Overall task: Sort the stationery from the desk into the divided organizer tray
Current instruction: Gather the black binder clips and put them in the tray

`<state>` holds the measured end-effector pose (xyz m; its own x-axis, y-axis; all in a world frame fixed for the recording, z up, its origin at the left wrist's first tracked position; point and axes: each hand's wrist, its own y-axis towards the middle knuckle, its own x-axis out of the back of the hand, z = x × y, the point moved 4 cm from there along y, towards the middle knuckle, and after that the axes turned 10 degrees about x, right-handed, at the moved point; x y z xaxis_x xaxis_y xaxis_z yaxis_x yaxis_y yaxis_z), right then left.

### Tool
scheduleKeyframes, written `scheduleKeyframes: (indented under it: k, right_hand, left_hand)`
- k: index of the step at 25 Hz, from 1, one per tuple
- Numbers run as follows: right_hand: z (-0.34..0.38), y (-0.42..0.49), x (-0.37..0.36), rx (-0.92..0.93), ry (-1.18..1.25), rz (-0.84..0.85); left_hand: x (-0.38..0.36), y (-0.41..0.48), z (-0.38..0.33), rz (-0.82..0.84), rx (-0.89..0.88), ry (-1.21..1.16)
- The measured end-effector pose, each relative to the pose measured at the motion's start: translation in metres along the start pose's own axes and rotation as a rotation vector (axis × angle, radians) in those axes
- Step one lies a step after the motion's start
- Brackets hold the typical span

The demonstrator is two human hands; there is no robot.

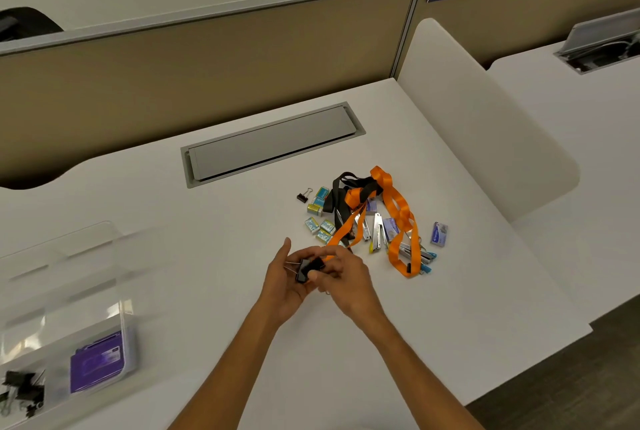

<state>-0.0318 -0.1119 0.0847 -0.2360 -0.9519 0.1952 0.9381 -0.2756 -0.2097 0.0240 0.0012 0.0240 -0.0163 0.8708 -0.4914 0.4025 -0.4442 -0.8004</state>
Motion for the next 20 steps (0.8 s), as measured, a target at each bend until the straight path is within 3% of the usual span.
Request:
scheduleKeyframes:
  k: [7,13,20]
  right_hand:
    - [0.001,0.018,-0.045,0.150,-0.350,0.094]
    - [-0.001,0.054,-0.039,0.253,-0.422,-0.033]
    - [-0.004,0.160,-0.013,0.288,-0.808,-0.071]
  left_hand:
    - [0.006,-0.012,0.005,0.081,0.060,-0.307]
    - [0.032,-0.006,-0.006,0.053,-0.039,-0.359]
    - [0.055,-0.007,-0.025,0.013,-0.095,-0.421]
